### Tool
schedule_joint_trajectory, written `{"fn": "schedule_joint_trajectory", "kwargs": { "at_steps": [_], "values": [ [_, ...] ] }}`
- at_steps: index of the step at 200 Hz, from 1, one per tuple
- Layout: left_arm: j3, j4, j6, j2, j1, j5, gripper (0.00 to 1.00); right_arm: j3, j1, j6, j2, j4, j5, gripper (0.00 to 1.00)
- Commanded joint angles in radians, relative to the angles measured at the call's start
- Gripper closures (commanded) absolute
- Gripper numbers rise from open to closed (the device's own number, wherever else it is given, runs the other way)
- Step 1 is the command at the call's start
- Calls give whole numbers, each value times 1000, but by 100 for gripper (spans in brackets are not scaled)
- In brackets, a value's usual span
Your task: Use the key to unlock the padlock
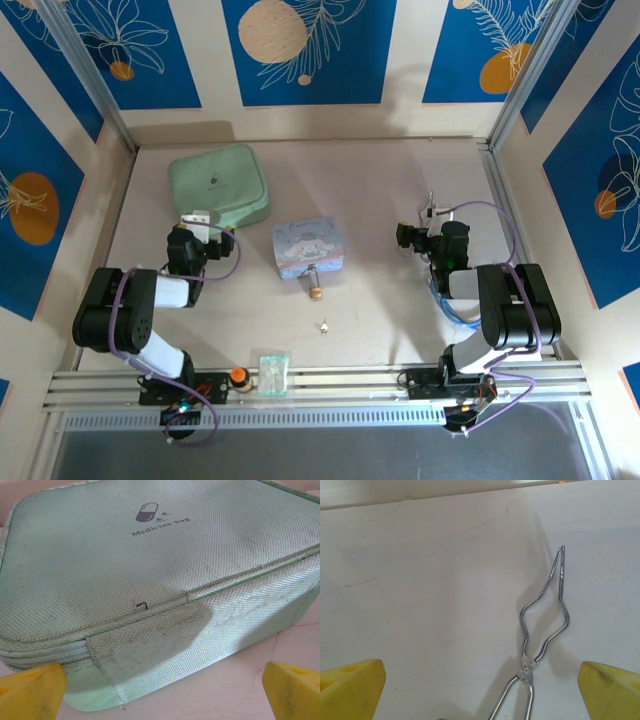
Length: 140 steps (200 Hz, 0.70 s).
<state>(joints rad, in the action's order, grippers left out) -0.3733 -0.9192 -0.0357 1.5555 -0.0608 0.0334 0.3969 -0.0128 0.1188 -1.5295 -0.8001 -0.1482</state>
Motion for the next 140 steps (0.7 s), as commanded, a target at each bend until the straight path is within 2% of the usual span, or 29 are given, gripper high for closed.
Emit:
{"fn": "schedule_joint_trajectory", "kwargs": {
  "at_steps": [1, 70, 91, 112, 140],
  "values": [
    [-9, -6, -13, 8, 7, -33, 0, 17, 6, -12, 8, -17, 16, 1],
    [-6, -10, -12, 7, 7, -35, 0, 14, 7, -12, 10, -23, 19, 1],
    [11, -30, -8, -14, 7, -23, 0, 51, 8, -5, 45, 71, 12, 1],
    [-5, 64, -15, -89, 7, -39, 1, 87, 10, -14, 104, 179, 34, 1],
    [-18, 200, -10, -237, 6, -19, 0, 79, 7, -23, 179, 217, 46, 1]
  ]
}}
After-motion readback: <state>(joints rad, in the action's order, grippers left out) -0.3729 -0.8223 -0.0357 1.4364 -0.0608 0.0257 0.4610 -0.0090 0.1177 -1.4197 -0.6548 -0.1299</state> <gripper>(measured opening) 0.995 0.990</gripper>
